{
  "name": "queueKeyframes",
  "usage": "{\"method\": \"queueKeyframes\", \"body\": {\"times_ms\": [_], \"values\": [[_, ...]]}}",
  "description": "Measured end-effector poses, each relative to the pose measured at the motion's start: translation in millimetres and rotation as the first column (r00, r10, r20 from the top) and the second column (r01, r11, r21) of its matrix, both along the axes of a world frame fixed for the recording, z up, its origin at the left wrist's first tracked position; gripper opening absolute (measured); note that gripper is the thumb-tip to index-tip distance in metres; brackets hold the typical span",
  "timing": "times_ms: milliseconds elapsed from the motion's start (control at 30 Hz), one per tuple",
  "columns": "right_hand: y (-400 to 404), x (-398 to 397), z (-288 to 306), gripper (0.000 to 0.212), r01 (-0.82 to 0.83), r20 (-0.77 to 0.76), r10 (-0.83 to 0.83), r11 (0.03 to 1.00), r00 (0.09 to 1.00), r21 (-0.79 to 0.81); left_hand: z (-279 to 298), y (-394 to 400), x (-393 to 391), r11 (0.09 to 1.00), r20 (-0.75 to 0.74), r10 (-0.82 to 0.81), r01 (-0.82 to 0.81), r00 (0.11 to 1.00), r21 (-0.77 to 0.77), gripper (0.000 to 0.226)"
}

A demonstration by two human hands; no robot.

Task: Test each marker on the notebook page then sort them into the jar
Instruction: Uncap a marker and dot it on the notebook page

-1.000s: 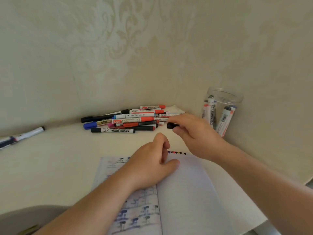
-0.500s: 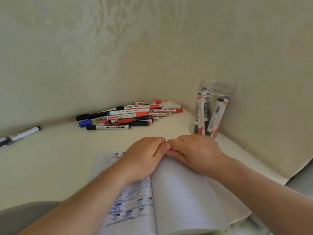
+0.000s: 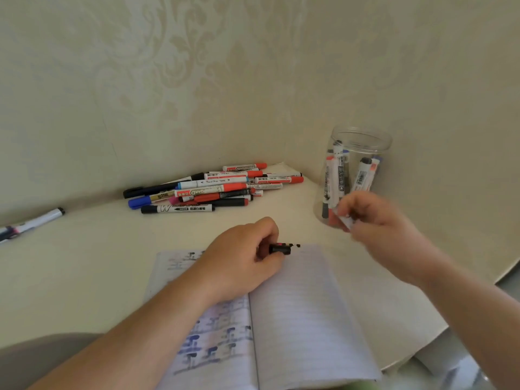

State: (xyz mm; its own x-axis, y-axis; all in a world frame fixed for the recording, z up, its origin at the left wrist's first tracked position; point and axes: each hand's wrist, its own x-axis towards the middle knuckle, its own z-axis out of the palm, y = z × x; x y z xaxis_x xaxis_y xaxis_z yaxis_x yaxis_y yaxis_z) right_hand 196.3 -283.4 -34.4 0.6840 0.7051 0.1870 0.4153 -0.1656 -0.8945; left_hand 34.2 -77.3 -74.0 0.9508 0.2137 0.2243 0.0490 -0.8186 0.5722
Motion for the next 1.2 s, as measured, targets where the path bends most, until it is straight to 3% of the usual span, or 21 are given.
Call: {"method": "queueKeyframes", "body": {"times_ms": [67,133,200,267,333,567,767,867,1200], "values": [[-11,6,2,0.065,-0.003,-0.386,0.154,0.931,0.909,0.366,-1,-1,0,0.995,-0.042,-0.026,0.03,0.999,0.099,0.016],[-14,9,1,0.064,-0.004,-0.461,0.293,0.847,0.838,0.531,-1,-4,1,0.979,-0.09,-0.043,0.06,0.995,0.195,0.015],[-12,7,-3,0.049,-0.046,-0.421,0.367,0.796,0.829,0.604,-2,-6,3,0.969,-0.113,-0.051,0.076,0.992,0.236,0.014],[-4,6,-10,0.038,-0.069,-0.389,0.329,0.832,0.86,0.551,-2,-7,4,0.961,-0.124,-0.058,0.089,0.991,0.26,0.018],[9,6,-14,0.017,0.023,-0.402,0.165,0.906,0.901,0.423,-2,-8,4,0.954,-0.126,-0.066,0.099,0.99,0.282,0.028],[43,7,-22,0.021,-0.02,-0.311,0.06,0.991,0.949,0.13,-5,-9,4,0.943,-0.087,-0.106,0.128,0.991,0.306,0.034],[45,10,-30,0.026,0.164,-0.245,-0.141,0.984,0.959,0.075,-3,-10,8,0.93,-0.156,-0.169,0.21,0.973,0.302,0.036],[47,8,-31,0.025,0.225,-0.118,-0.223,0.974,0.968,-0.003,-5,-9,10,0.923,-0.178,-0.175,0.224,0.968,0.313,0.037],[50,9,-30,0.023,0.203,-0.129,-0.209,0.977,0.969,-0.058,-6,-8,11,0.932,-0.195,-0.157,0.211,0.968,0.296,0.03]]}}
